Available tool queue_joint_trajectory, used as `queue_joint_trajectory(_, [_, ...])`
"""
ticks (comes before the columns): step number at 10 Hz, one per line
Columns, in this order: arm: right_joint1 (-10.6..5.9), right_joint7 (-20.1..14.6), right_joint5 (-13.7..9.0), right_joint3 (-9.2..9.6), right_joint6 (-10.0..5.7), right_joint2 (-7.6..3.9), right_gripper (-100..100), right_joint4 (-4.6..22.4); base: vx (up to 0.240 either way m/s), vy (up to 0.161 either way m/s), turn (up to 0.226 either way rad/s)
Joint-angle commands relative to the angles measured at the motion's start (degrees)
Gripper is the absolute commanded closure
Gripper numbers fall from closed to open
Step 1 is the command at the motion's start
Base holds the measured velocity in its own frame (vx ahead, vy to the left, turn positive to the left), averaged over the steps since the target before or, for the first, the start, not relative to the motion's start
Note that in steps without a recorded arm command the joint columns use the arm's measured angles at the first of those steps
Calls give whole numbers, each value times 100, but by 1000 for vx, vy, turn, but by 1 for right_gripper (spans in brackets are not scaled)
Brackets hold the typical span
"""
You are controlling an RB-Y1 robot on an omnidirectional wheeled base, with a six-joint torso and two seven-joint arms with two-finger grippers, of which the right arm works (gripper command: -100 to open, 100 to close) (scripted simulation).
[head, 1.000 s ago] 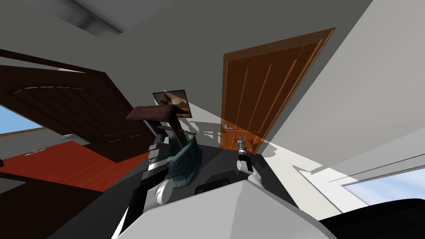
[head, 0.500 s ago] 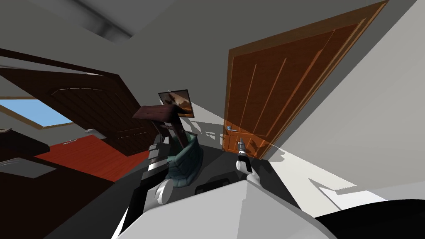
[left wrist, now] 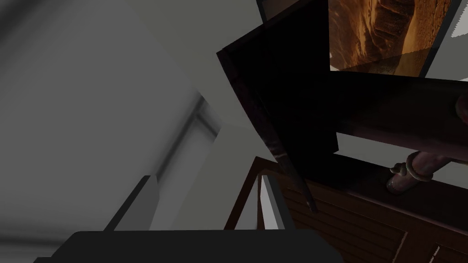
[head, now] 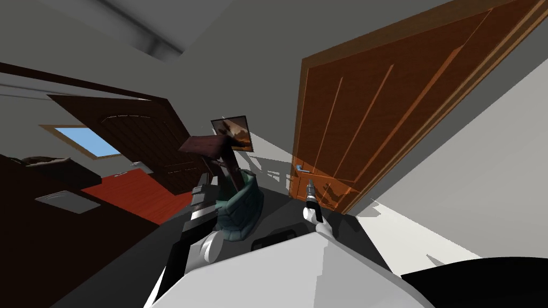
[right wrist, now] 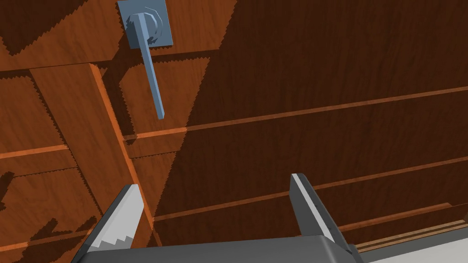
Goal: Pull the door open
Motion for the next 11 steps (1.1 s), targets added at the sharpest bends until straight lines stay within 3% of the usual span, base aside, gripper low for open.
queue_joint_trajectory(1, [-84,88,-56,-54,-33,27,-100,178,90,-67,107])
queue_joint_trajectory(6, [-446,351,-255,-235,-285,143,-100,1033,81,-78,156])
queue_joint_trajectory(8, [-479,376,-273,-252,-308,157,-100,1112,60,-57,48])
queue_joint_trajectory(11, [-625,481,-353,-324,-409,225,-100,1456,50,-62,109])
